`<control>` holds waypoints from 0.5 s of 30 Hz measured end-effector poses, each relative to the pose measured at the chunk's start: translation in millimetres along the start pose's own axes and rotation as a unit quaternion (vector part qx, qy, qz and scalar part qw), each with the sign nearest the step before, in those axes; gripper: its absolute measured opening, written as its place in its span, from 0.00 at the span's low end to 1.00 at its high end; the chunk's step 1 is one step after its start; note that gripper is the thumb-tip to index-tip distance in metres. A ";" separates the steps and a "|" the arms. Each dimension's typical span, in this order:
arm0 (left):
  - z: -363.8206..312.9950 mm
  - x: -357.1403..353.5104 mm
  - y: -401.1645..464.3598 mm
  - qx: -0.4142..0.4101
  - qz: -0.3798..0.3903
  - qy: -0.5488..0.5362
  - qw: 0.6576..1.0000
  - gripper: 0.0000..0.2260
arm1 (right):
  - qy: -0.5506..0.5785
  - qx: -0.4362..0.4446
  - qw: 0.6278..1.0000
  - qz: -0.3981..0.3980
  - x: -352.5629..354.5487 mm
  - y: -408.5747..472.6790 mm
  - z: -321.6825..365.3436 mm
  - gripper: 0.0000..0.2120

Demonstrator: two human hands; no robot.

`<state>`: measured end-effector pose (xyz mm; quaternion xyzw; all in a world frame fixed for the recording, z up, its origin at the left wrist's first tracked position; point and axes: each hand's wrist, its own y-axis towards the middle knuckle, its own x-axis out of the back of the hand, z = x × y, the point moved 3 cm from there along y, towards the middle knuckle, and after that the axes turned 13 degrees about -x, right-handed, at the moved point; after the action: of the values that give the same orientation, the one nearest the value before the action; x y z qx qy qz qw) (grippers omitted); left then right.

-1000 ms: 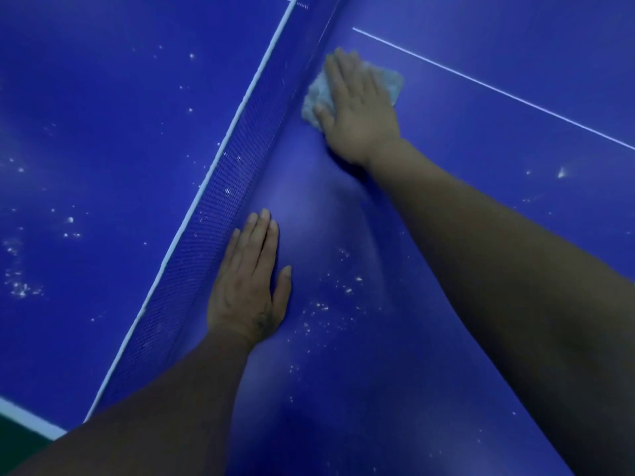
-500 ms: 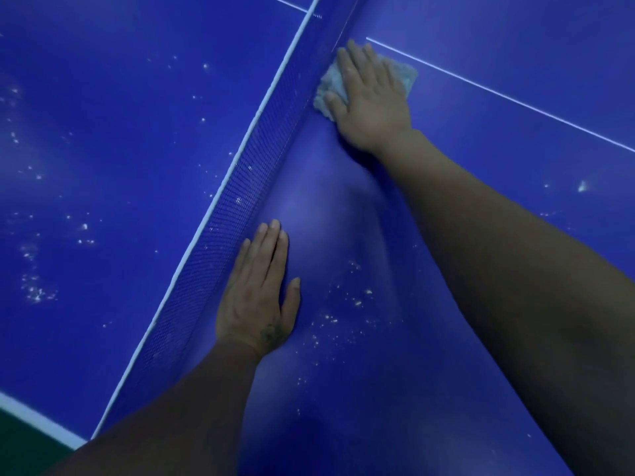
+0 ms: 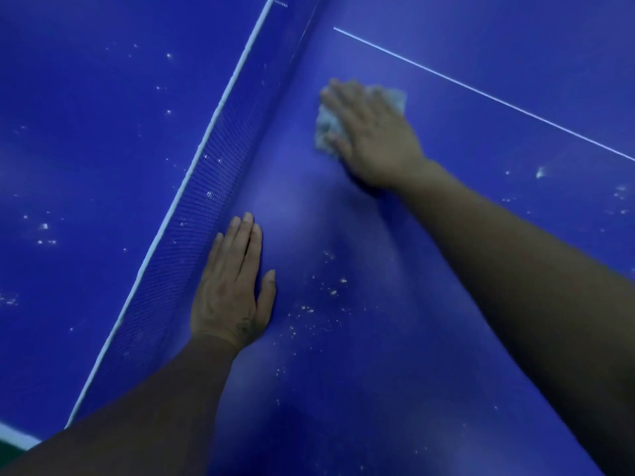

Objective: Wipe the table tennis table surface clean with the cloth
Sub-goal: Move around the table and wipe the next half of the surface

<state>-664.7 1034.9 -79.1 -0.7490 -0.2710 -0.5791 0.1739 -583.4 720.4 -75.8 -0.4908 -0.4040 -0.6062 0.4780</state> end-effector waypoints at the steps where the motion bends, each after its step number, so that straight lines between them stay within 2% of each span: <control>1: -0.4 -0.4 -0.3 0.001 0.002 0.000 1.000 0.30 | -0.007 -0.046 0.999 0.014 6.7 11.2 -23.9 0.32; 5: -0.2 -1.4 -0.8 0.004 0.005 0.001 1.000 0.30 | 0.023 -0.220 0.975 0.026 26.5 3.9 -93.1 0.32; 8: 0.1 -2.7 -1.7 0.005 0.008 -0.001 1.000 0.30 | 0.040 -0.309 0.950 0.011 24.4 -45.3 -83.9 0.32; 12: 0.7 -3.4 -1.4 0.009 0.017 0.001 1.000 0.31 | 0.005 -0.321 0.946 -0.040 14.0 -135.1 -34.1 0.31; 15: 0.2 -3.1 -1.4 0.007 0.019 0.004 1.000 0.31 | 0.013 -0.312 0.949 -0.035 7.2 -173.2 -8.6 0.30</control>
<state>-665.9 1035.5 -82.2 -0.7504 -0.2598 -0.5767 0.1916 -754.7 748.3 -74.0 -0.5931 -0.2055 -0.7246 0.2847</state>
